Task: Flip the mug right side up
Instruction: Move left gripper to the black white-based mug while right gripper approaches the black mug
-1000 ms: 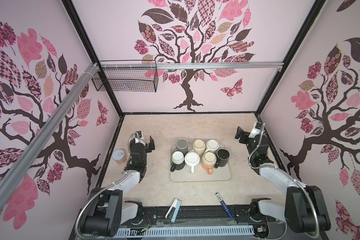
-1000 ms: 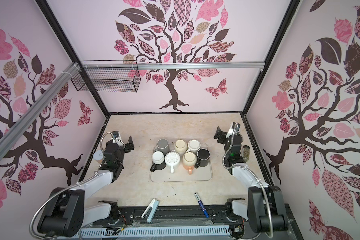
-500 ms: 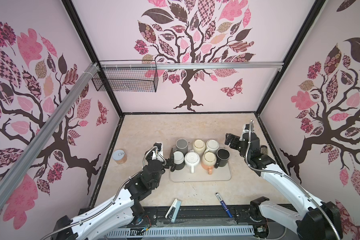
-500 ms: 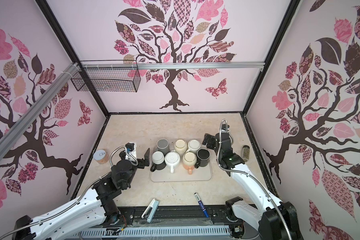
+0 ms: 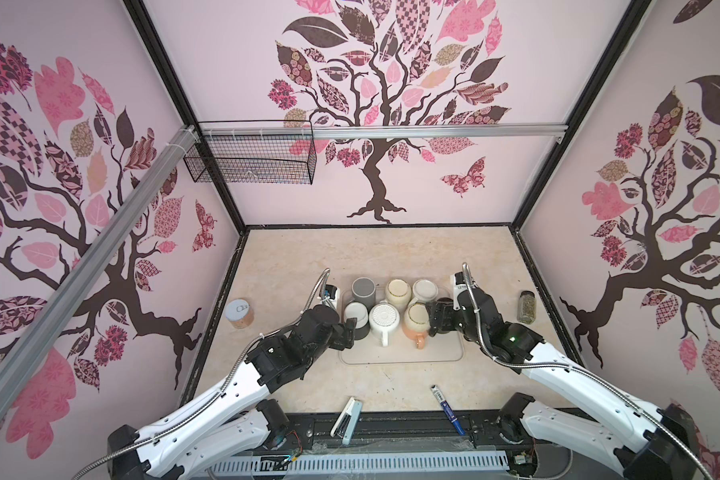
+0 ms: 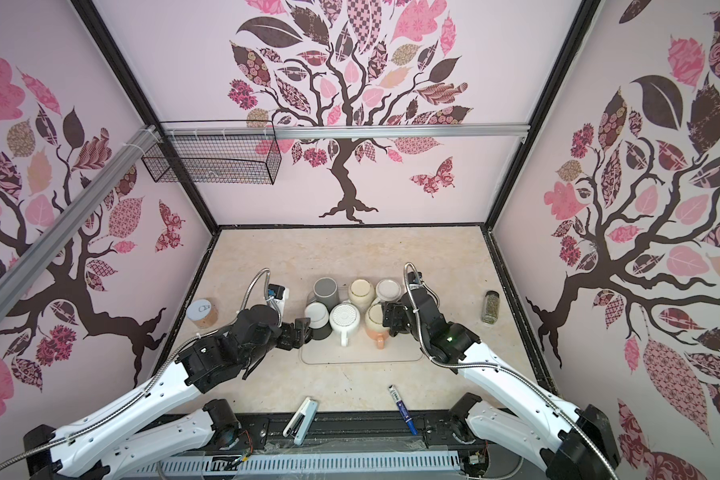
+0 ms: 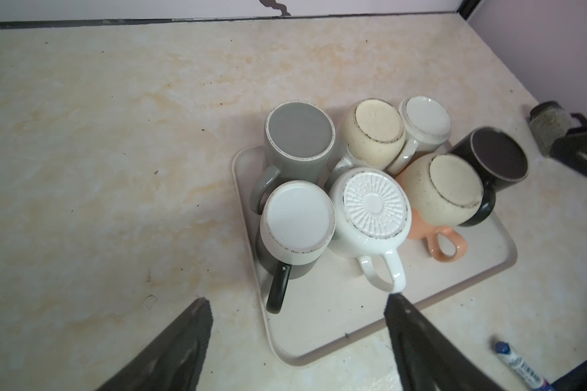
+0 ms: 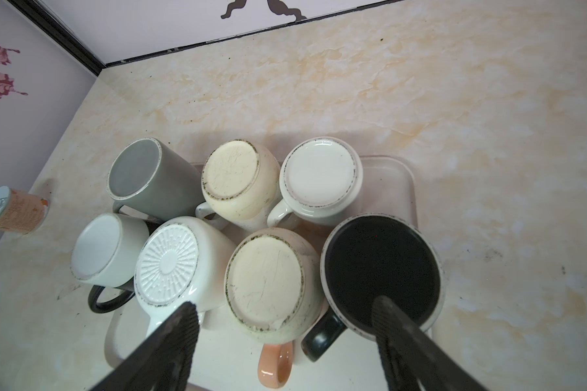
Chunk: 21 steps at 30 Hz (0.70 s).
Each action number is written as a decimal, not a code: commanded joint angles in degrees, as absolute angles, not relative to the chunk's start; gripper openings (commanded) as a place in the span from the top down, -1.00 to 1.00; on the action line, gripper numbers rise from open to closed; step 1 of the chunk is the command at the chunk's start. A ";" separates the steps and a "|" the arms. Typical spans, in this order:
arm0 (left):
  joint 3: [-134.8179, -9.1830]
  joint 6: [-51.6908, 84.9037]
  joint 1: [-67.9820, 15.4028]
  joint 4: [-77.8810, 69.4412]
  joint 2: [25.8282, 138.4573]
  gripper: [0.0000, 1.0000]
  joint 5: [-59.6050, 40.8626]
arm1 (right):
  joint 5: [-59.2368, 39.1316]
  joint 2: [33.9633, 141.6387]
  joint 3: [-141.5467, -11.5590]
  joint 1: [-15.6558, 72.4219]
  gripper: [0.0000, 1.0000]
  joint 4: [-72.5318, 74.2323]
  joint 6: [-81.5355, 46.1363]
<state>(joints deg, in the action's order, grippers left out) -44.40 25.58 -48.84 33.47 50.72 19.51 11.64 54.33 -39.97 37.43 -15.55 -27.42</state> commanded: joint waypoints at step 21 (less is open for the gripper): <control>-41.53 23.73 -42.58 28.03 63.79 -0.27 9.53 | 7.83 50.49 -33.19 37.79 -0.63 -14.55 -27.70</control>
